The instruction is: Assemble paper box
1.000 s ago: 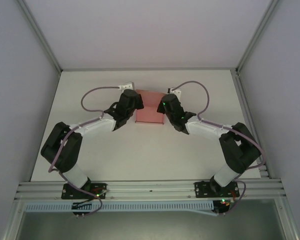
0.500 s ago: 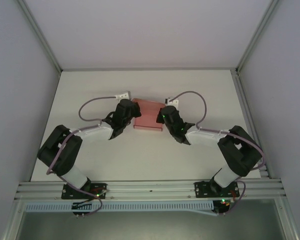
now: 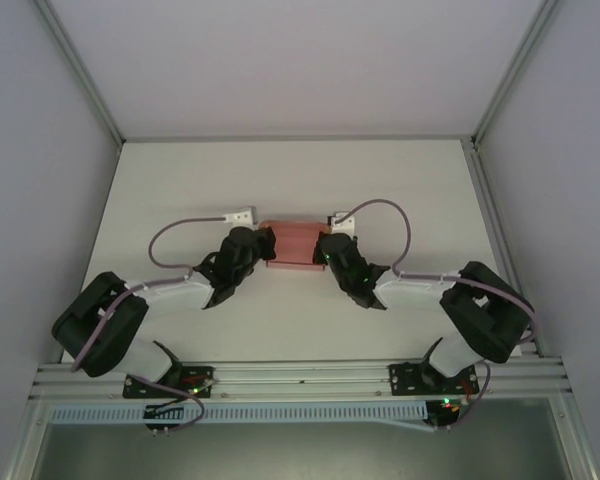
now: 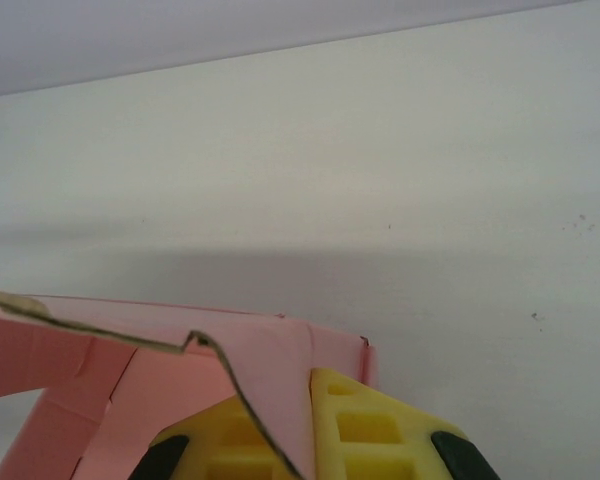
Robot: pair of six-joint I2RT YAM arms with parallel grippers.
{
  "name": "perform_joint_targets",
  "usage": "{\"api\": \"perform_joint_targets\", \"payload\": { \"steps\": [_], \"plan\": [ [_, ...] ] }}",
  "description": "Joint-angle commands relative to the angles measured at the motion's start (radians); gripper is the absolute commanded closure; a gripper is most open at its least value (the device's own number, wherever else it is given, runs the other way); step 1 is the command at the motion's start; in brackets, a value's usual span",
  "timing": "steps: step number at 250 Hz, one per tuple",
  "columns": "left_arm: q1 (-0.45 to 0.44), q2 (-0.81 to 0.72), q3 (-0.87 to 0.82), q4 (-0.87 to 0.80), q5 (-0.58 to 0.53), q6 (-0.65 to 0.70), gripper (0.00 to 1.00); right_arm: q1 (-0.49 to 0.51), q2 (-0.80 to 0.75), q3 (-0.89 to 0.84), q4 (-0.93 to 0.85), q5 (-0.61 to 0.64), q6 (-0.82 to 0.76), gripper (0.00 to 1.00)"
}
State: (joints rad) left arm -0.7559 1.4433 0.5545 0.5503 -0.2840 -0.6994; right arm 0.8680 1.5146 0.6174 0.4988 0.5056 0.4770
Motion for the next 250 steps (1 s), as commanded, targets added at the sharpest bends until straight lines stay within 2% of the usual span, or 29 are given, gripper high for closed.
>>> {"api": "perform_joint_targets", "payload": {
  "steps": [1, 72, 107, 137, 162, 180, 197, 215, 250],
  "plan": [
    [-0.024, 0.007, -0.062, -0.022, 0.018, 0.021, 0.93, 0.024, 0.01, -0.074, -0.033, 0.022, 0.008, 0.96],
    [-0.055, -0.043, -0.097, -0.071, -0.002, 0.05, 0.92, 0.113, 0.038, -0.119, -0.066, 0.114, 0.055, 0.94],
    [-0.059, -0.084, -0.125, -0.089, -0.006, 0.06, 0.86, 0.131, 0.01, -0.125, -0.096, 0.159, 0.069, 0.86],
    [-0.062, -0.127, -0.135, -0.114, -0.038, 0.076, 0.69, 0.131, -0.023, -0.084, -0.206, 0.187, 0.082, 0.79],
    [-0.062, -0.175, -0.133, -0.158, -0.054, 0.091, 0.39, 0.133, -0.058, -0.051, -0.297, 0.197, 0.067, 0.72],
    [-0.064, -0.217, -0.127, -0.197, -0.061, 0.1, 0.18, 0.135, -0.095, -0.053, -0.314, 0.188, 0.061, 0.6],
    [-0.069, -0.259, -0.121, -0.235, -0.061, 0.117, 0.01, 0.136, -0.139, -0.064, -0.324, 0.172, 0.06, 0.42],
    [-0.07, -0.31, -0.114, -0.289, -0.078, 0.127, 0.0, 0.14, -0.195, -0.078, -0.342, 0.15, 0.051, 0.31],
    [-0.077, -0.445, -0.087, -0.4, -0.08, 0.147, 0.0, 0.143, -0.36, -0.114, -0.387, 0.081, 0.007, 0.19]
  ]
}}
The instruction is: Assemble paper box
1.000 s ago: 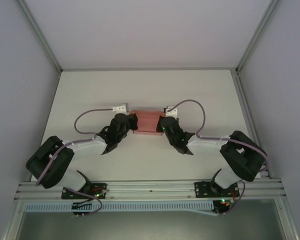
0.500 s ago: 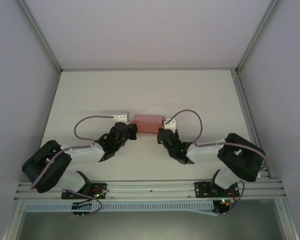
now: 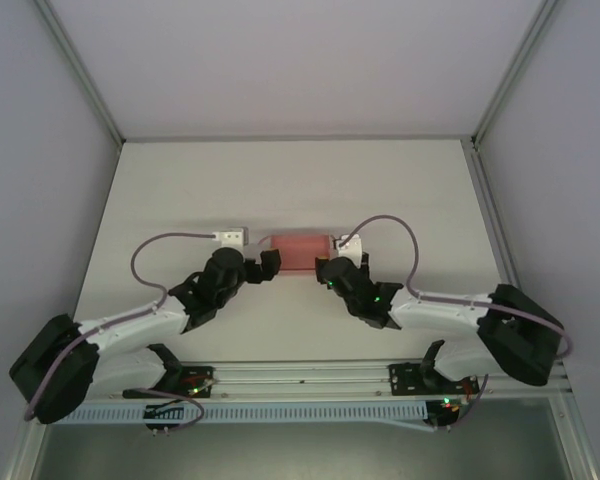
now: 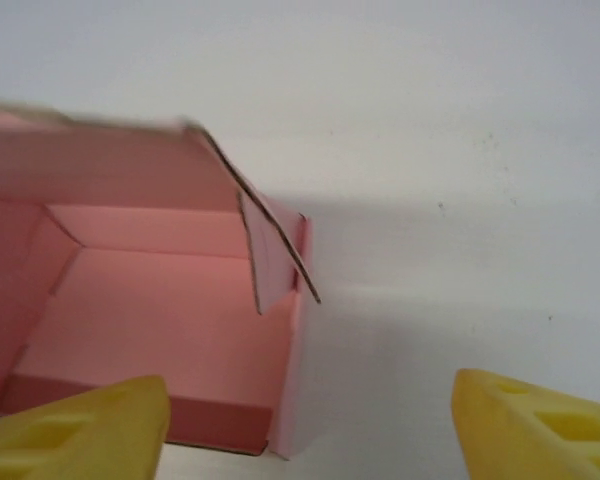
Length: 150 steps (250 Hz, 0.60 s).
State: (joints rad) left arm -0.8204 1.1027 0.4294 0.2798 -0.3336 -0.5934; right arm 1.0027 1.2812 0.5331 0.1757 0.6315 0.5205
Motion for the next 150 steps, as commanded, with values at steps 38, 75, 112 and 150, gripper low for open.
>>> {"api": "perform_joint_targets", "payload": {
  "steps": [38, 75, 112, 150],
  "plan": [
    [-0.014, -0.215, 0.138, -0.257, -0.049, 0.073, 0.0, 0.007, -0.311, -0.029, -0.082, -0.096, -0.128, 0.0],
    [0.011, -0.156, 0.329, -0.42, -0.122, 0.049, 0.0, -0.004, -0.352, 0.101, -0.141, -0.056, -0.213, 0.0],
    [0.094, -0.02, 0.478, -0.483, -0.086, 0.049, 0.0, -0.082, -0.259, 0.264, -0.213, -0.02, -0.241, 0.0],
    [0.205, 0.127, 0.548, -0.466, 0.081, 0.047, 0.0, -0.226, -0.083, 0.399, -0.311, -0.112, -0.143, 0.0]
  ]
}}
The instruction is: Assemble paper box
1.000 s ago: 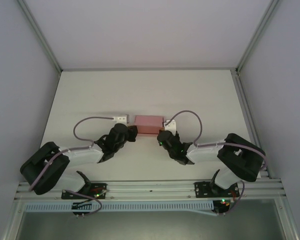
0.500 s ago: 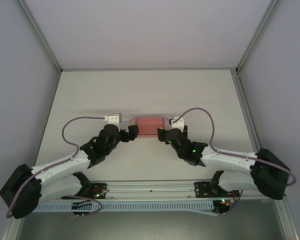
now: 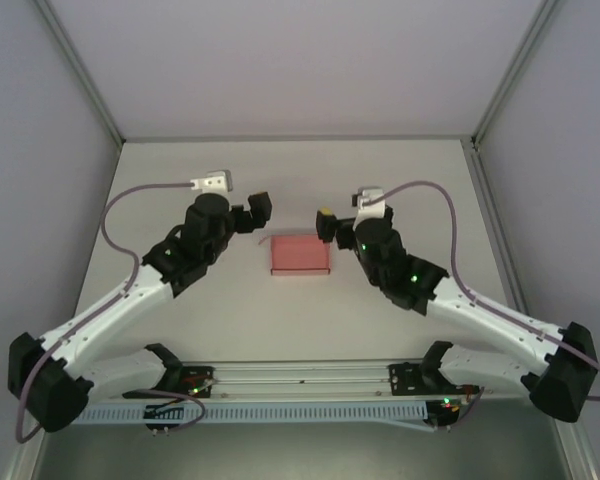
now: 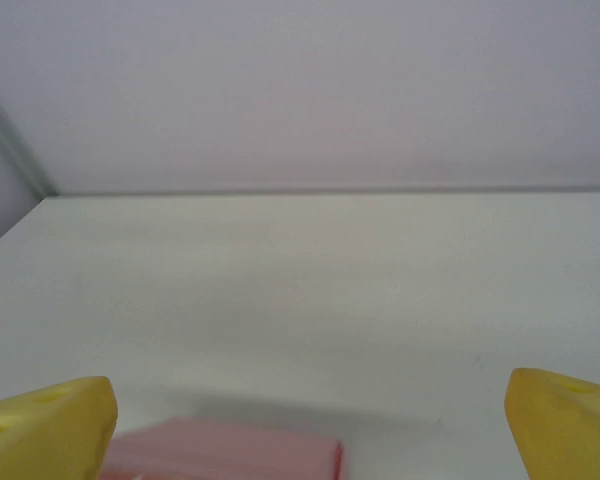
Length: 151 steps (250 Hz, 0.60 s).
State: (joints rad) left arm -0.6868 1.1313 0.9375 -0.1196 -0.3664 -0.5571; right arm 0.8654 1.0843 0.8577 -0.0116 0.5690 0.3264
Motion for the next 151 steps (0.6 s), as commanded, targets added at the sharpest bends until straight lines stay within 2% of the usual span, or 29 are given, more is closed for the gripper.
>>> {"api": "perform_joint_targets", "payload": {
  "steps": [1, 34, 75, 128, 151],
  "plan": [
    [0.074, 0.103, 0.04, -0.066, 0.119, 0.011, 0.0, -0.092, 0.12, 0.077, -0.126, -0.053, 0.055, 0.0],
    [0.131, 0.212, 0.041, -0.013, 0.273, 0.017, 0.0, -0.159, 0.278, 0.147, -0.175, -0.152, 0.066, 0.0],
    [0.147, 0.31, 0.022, 0.014, 0.375, 0.05, 0.0, -0.171, 0.418, 0.184, -0.235, -0.192, 0.06, 0.0],
    [0.148, 0.389, -0.057, 0.086, 0.493, 0.057, 0.0, -0.171, 0.472, 0.111, -0.207, -0.219, 0.109, 0.0],
    [0.147, 0.415, -0.091, 0.112, 0.551, 0.049, 0.04, -0.171, 0.476, 0.055, -0.171, -0.237, 0.146, 0.0]
  ]
}}
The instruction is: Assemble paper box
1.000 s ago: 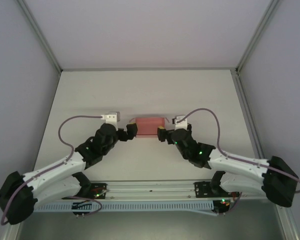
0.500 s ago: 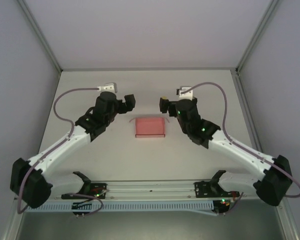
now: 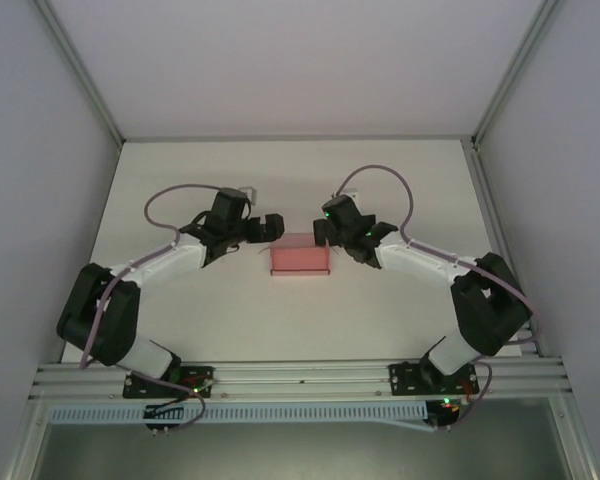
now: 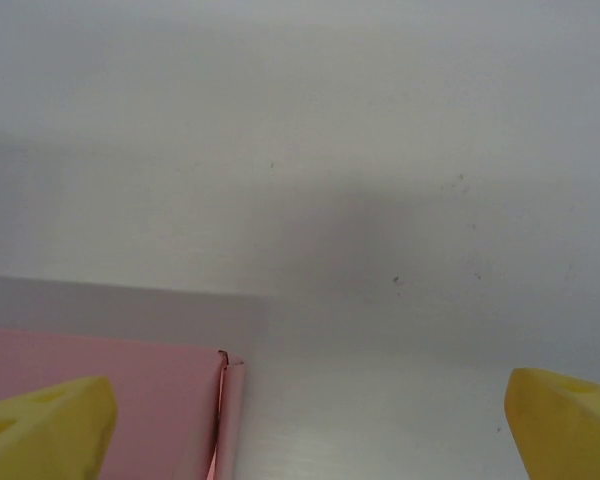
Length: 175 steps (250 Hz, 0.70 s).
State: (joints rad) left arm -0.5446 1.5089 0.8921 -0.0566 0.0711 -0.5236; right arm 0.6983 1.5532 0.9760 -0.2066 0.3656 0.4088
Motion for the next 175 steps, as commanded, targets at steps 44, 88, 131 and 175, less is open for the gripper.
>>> {"api": "perform_joint_targets", "payload": {
  "steps": [44, 88, 131, 175],
  "plan": [
    [0.005, 0.061, -0.106, 0.095, 0.186, 0.001, 0.13, -0.004, 0.01, -0.182, 0.14, -0.095, 0.121, 0.0],
    [0.005, 0.087, -0.139, 0.132, 0.21, 0.003, 0.25, 0.004, 0.019, -0.273, 0.245, -0.107, 0.16, 0.0],
    [0.006, 0.12, -0.148, 0.177, 0.267, 0.004, 0.39, 0.008, -0.003, -0.319, 0.287, -0.094, 0.155, 0.0],
    [0.008, 0.129, -0.166, 0.216, 0.286, -0.002, 0.65, 0.008, -0.065, -0.322, 0.289, -0.088, 0.132, 0.0]
  ]
}}
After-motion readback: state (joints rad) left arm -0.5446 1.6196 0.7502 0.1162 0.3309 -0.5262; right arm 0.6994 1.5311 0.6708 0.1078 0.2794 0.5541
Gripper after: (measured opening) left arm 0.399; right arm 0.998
